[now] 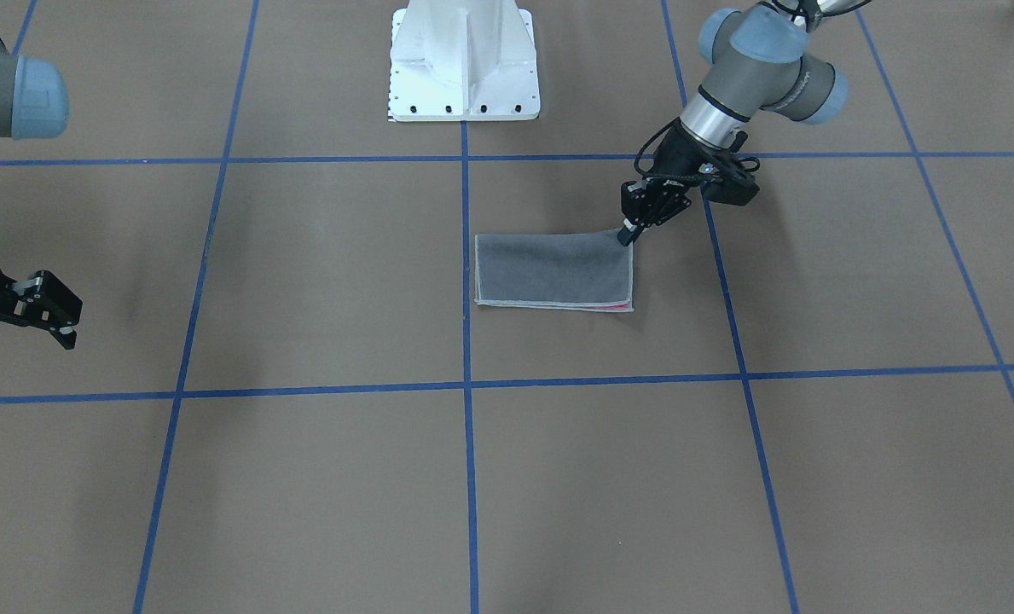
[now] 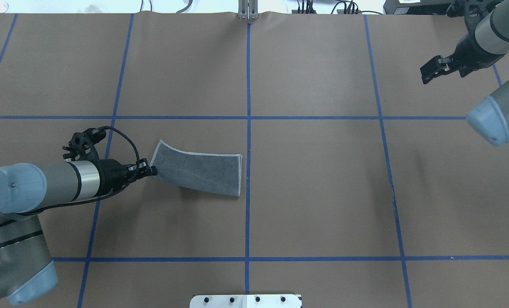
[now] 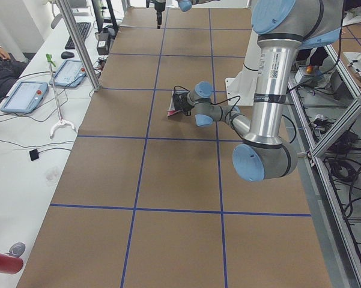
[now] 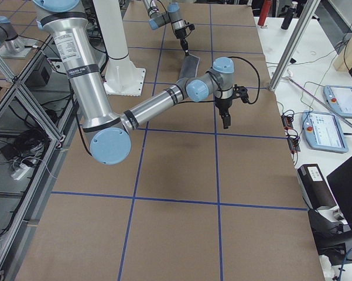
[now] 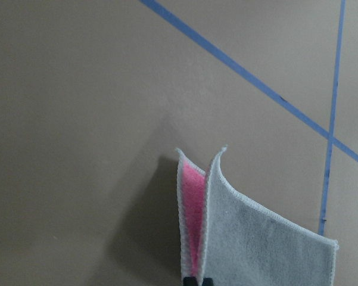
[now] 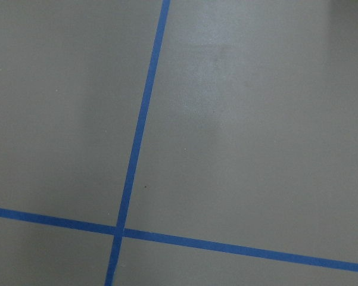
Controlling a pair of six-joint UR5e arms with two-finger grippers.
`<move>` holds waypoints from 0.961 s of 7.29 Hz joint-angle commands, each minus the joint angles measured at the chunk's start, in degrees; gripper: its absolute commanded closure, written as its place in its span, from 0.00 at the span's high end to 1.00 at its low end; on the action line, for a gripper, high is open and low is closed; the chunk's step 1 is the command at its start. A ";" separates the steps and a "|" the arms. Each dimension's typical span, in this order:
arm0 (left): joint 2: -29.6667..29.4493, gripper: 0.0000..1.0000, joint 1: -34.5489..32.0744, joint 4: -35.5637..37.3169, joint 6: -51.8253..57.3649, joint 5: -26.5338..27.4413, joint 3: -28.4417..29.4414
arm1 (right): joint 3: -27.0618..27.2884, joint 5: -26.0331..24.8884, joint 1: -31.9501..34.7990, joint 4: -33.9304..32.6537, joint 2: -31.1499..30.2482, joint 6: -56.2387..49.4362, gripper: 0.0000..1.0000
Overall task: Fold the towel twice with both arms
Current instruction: 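Lift the strip end and fold it over onto the other half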
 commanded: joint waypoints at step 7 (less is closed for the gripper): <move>-15.95 0.00 3.30 16.14 5.47 2.37 -0.13 | 0.08 1.00 0.99 0.00 0.00 0.07 1.00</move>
